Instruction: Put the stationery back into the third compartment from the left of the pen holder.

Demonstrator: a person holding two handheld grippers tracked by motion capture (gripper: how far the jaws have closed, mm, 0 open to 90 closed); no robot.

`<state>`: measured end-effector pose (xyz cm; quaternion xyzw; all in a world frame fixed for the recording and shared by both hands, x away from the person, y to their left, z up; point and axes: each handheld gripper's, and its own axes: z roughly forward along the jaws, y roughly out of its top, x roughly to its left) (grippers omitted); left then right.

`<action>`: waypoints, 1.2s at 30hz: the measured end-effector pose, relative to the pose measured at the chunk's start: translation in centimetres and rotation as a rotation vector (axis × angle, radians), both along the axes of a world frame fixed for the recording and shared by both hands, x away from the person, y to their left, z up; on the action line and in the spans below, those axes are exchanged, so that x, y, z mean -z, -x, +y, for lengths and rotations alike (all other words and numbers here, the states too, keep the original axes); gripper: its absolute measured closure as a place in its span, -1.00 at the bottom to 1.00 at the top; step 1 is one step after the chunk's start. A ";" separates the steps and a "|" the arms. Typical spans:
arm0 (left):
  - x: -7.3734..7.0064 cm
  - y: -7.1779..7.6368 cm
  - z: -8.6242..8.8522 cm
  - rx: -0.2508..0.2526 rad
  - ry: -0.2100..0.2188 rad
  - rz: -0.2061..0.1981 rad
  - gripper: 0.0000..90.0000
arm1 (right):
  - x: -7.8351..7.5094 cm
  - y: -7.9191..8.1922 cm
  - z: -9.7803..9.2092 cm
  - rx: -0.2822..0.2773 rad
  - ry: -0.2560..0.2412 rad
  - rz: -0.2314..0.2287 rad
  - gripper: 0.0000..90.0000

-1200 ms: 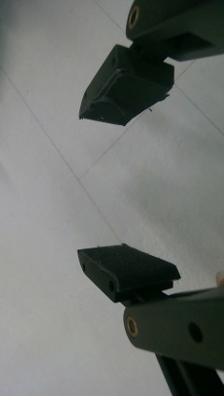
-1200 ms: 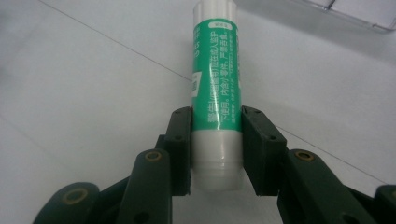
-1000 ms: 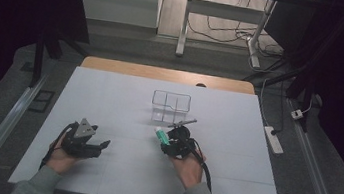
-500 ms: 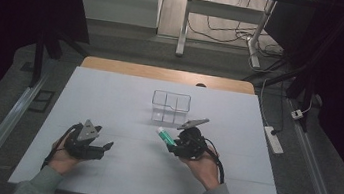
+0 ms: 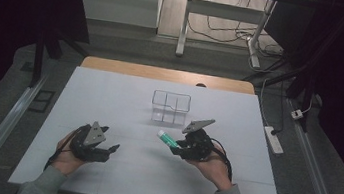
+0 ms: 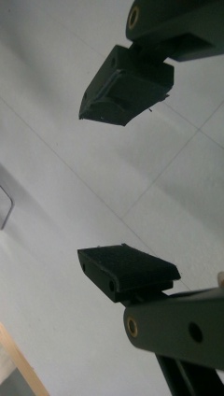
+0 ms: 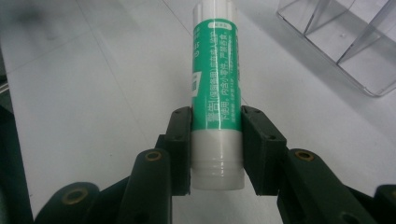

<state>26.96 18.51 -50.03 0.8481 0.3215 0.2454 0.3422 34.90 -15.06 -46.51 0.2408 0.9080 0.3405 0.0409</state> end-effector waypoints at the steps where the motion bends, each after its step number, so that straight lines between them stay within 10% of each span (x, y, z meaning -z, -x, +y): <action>1: 0.0 0.0 -0.2 0.008 -0.003 0.000 -0.36 | 0.0 0.0 0.0 -0.009 0.003 0.001 0.44; 36: -1.0 -1.1 -8.4 0.302 -0.150 -0.032 -0.35 | 1.5 -0.5 2.3 -0.187 0.084 0.062 0.44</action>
